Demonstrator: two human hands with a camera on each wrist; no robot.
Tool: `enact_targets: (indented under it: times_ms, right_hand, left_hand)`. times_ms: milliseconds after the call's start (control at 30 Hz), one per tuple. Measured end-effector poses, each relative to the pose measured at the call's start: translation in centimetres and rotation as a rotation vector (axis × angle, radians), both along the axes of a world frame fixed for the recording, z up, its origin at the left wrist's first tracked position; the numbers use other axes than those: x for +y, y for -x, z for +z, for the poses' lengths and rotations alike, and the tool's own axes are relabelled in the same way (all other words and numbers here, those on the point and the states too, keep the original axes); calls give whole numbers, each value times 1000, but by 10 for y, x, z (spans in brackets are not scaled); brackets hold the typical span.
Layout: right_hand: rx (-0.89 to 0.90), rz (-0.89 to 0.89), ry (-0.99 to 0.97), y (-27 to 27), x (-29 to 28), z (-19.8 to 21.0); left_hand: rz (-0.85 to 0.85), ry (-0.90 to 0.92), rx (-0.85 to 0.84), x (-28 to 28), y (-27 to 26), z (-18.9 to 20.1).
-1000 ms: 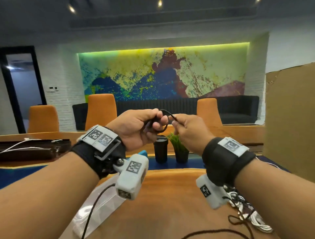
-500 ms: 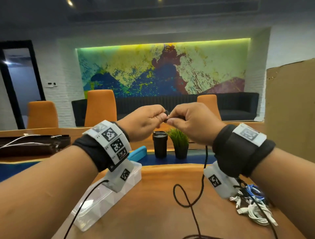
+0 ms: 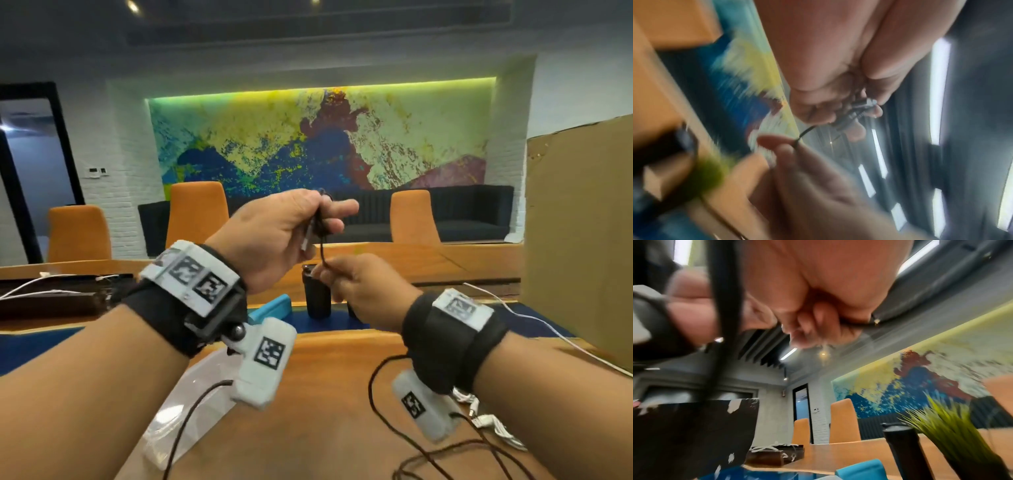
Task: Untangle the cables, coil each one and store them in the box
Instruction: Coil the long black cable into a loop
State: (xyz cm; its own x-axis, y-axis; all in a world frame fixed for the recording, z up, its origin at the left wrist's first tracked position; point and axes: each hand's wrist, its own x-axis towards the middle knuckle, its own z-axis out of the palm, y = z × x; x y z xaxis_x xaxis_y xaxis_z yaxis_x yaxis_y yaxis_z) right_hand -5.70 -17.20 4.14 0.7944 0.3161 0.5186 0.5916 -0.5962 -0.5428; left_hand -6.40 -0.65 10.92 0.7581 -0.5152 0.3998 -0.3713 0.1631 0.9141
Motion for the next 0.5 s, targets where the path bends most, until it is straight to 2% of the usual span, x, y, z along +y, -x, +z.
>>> enact_targets:
  times_ms: [67,133,200,367,433,500]
  right_hand:
    - [-42,14,183,8,4,3]
    - [-168,-11,241,13,0,14]
    - [-245,-56,230,16,-6,27]
    - [-230,-33,106,11,-12,31]
    - [-176,1,59,8,-10,25]
    - [-54,64,-92,7,-9,24]
  left_hand:
    - [278,-313,-392,-2,-11,-7]
    - [394,-680,-695,3,-22,-17]
    - [438,-833,-771,9,-24,-20]
    - [329,-805,-753,18,-16,-10]
    - [313,-964,-813,20,-16,-5]
    - [368,-1163,-829,21,-15,-3]
